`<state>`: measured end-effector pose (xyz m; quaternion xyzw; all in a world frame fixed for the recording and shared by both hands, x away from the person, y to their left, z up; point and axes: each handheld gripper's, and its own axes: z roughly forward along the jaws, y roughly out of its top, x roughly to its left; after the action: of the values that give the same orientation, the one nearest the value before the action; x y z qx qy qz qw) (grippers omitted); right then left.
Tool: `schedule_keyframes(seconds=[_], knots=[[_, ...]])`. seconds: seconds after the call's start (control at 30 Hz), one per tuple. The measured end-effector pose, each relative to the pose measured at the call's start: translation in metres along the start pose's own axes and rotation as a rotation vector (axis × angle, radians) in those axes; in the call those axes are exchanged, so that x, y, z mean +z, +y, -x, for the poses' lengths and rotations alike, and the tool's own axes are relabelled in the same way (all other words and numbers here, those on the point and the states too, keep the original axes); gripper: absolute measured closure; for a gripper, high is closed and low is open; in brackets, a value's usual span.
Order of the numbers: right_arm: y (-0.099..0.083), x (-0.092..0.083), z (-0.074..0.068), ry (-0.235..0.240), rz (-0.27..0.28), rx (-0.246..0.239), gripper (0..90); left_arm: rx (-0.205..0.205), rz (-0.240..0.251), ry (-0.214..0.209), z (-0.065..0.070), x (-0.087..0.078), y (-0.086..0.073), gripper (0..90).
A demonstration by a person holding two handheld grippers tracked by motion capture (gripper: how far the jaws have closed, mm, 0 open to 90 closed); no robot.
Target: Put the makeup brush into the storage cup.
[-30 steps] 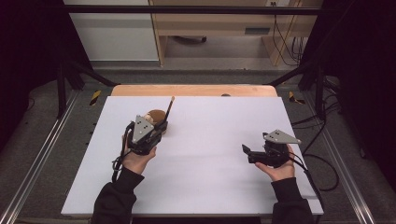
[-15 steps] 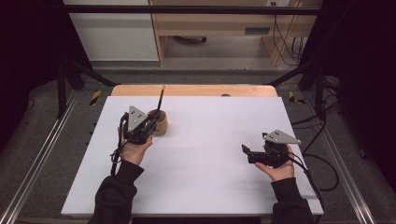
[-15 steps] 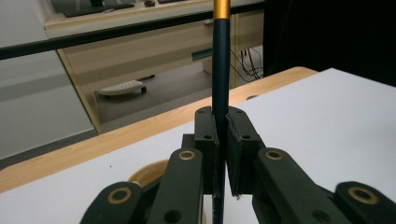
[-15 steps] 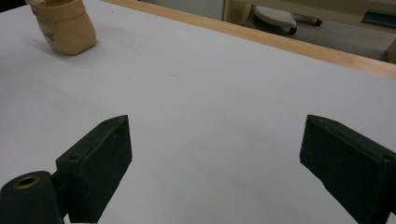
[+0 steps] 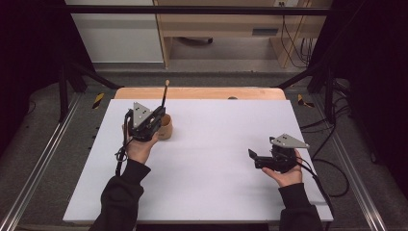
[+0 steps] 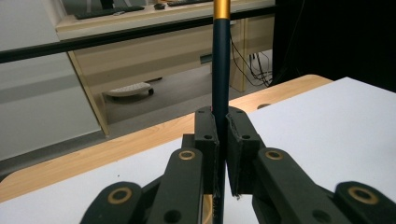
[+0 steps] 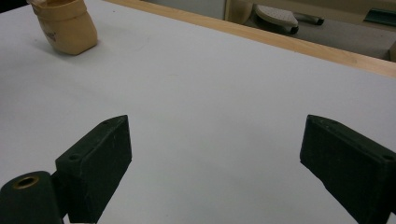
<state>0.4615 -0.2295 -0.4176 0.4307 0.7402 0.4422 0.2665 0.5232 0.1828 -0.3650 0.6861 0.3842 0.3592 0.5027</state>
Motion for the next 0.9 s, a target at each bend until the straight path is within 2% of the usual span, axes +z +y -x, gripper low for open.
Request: schedule_keyframes(seconds=[0.43, 0.6, 0.9], knots=[[0.000, 0.002, 0.000, -0.002, -0.005, -0.007, 9.0, -0.020, -0.002, 0.018, -0.007, 0.019, 0.000, 83.1], [-0.001, 0.002, 0.000, -0.002, -0.008, -0.006, 9.0, -0.022, -0.007, 0.018, -0.008, 0.025, -0.002, 83.1], [-0.001, 0.003, -0.001, 0.001, -0.013, -0.008, 9.0, -0.040, -0.010, 0.043, -0.014, 0.037, -0.008, 83.1]])
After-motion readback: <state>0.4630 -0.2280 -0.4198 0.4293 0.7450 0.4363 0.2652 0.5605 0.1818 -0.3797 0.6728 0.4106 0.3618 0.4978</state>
